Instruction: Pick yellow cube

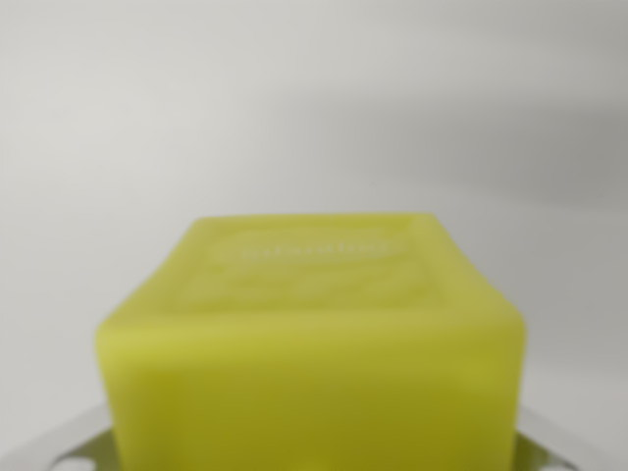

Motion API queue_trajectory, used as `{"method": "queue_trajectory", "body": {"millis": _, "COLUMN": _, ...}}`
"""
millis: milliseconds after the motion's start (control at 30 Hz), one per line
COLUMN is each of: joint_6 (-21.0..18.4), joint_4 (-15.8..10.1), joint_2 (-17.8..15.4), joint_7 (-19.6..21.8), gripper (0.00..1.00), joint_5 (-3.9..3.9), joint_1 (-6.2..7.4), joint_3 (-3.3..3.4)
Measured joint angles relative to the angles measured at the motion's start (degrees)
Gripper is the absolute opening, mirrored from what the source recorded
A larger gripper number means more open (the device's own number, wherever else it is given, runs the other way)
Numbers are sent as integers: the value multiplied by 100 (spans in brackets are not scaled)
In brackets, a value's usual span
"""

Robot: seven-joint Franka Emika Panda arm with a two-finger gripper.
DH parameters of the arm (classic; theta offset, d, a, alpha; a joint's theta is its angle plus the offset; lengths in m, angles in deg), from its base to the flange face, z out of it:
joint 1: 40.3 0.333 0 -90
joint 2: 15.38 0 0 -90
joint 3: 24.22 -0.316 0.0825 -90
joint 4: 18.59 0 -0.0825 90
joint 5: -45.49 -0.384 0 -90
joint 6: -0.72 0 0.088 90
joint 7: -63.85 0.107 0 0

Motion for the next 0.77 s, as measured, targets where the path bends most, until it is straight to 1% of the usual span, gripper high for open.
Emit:
{"method": "queue_trajectory", "body": {"millis": 433, "joint_6": -405, "joint_4": 171, "joint_2": -235, "joint_7": -2, "gripper": 0, "joint_5": -4, "joint_1": 0, "joint_3": 0}}
{"method": "queue_trajectory", "body": {"millis": 767, "joint_6": -439, "joint_4": 187, "joint_2": -252, "joint_7": -3, "gripper": 0, "joint_5": -4, "joint_1": 0, "joint_3": 0}}
